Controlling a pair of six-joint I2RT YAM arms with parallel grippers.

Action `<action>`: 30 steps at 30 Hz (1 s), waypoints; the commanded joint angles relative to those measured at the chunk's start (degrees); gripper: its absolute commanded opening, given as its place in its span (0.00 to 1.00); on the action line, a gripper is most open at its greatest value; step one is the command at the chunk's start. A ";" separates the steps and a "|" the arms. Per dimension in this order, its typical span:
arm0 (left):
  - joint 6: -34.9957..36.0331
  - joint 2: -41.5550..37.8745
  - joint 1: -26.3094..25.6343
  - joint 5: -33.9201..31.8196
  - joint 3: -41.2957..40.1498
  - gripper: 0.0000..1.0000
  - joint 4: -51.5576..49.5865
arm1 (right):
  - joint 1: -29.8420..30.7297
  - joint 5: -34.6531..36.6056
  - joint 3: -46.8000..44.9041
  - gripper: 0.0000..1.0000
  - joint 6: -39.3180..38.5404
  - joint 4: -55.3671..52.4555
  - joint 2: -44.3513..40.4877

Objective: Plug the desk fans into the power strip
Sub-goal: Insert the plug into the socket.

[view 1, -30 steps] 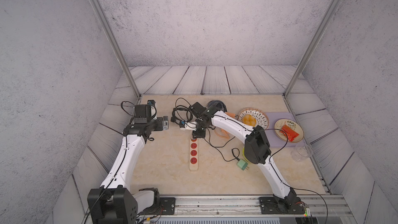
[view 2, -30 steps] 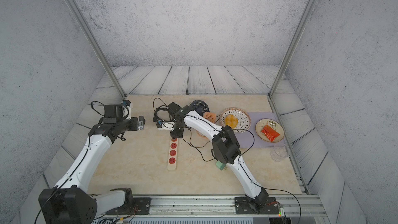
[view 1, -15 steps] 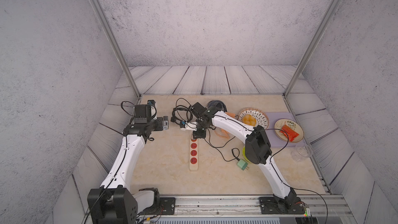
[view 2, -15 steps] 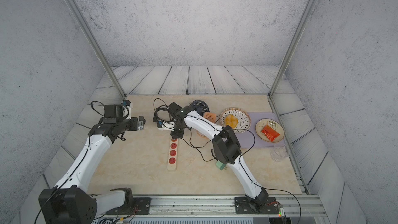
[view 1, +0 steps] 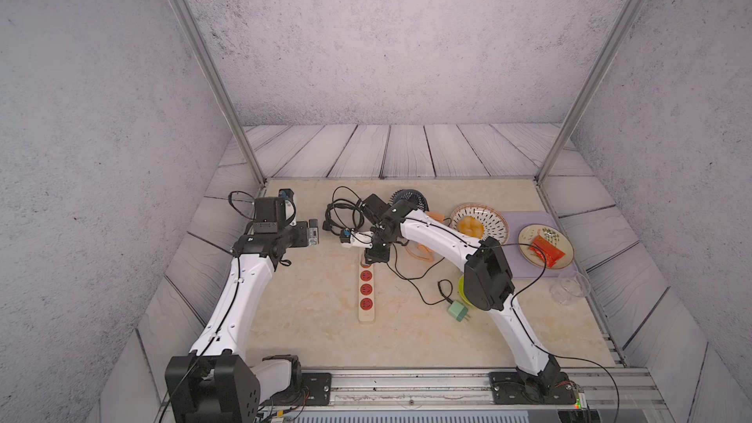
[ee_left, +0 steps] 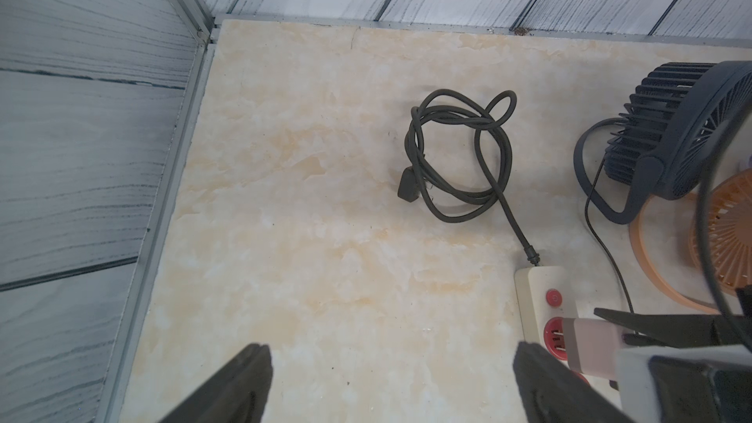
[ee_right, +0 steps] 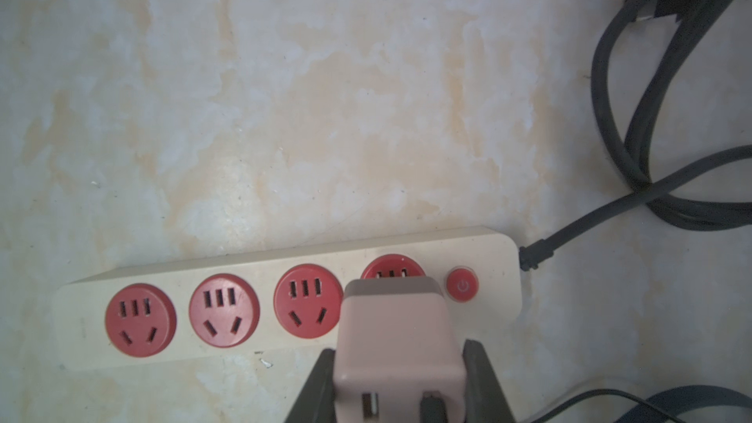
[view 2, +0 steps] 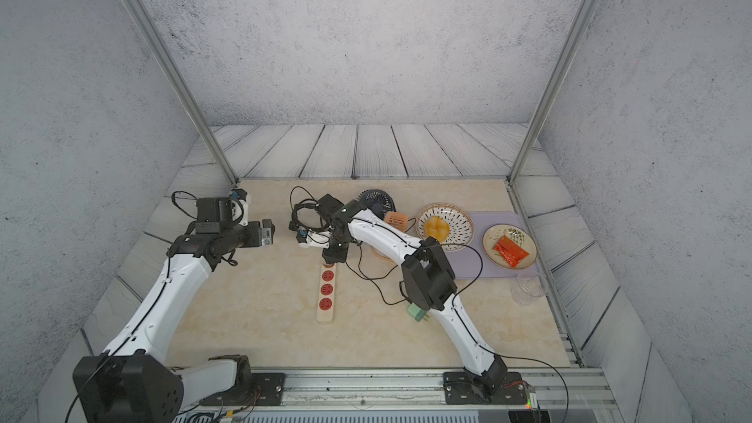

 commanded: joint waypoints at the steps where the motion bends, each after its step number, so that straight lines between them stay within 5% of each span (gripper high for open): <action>1: -0.28 -0.10 0.43 0.41 0.36 1.00 0.12 | 0.56 -1.83 -0.39 0.00 0.28 -3.40 -2.15; 30: -0.47 0.33 0.47 -0.13 0.38 0.99 0.00 | 1.80 2.84 10.16 0.00 2.59 -9.53 11.70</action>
